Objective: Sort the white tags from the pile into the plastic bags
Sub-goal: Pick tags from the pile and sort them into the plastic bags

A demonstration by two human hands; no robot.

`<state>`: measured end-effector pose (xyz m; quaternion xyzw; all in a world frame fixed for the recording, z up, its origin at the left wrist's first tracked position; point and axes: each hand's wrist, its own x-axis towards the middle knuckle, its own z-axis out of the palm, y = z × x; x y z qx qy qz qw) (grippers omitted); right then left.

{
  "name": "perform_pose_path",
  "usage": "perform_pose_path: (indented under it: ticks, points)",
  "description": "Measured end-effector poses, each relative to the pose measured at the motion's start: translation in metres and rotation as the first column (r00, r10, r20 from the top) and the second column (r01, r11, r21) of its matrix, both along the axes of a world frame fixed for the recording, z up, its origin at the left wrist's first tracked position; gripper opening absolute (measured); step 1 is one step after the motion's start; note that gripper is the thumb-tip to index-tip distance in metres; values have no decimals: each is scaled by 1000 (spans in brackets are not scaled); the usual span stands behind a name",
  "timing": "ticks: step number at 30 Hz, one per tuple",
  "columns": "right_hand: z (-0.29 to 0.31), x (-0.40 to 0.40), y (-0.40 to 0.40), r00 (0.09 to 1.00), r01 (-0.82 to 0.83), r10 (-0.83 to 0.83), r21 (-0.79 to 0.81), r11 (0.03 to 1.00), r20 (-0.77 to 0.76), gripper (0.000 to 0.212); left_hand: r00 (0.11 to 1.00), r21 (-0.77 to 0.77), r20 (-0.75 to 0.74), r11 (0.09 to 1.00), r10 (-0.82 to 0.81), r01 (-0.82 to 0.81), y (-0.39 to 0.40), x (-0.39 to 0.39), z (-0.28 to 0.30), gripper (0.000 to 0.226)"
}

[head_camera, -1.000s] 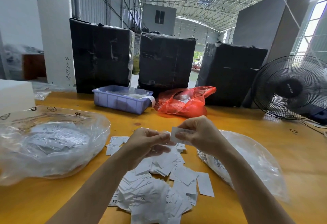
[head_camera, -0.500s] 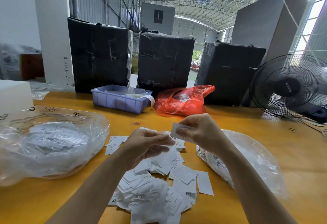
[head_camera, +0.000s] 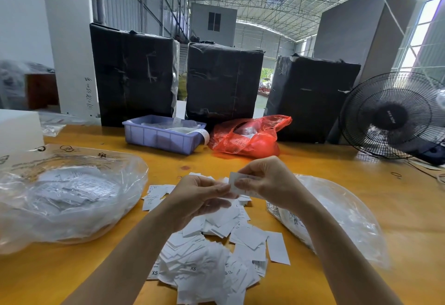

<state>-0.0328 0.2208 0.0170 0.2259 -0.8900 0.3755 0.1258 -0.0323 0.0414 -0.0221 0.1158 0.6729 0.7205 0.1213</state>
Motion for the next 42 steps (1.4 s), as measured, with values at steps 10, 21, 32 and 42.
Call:
perform_pose_path:
  ticks: [10,21,32,42]
  points:
    - [-1,0,1,999,28,-28,-23,999,-15,14,1000,-7,-12,1000,-4,4,-1,1,0,29]
    - [-1,1,-1,996,46,-45,6,999,-82,16,1000,1,-3,1000,-9,9,-1,2,2,31]
    - [0,3,-3,1000,-24,24,45,999,-2,15,999,4,32,999,32,-32,1,2,1,21]
    - [9,6,0,997,-1,-7,-96,995,-76,13,999,96,54,995,3,-9,0,2,5,34]
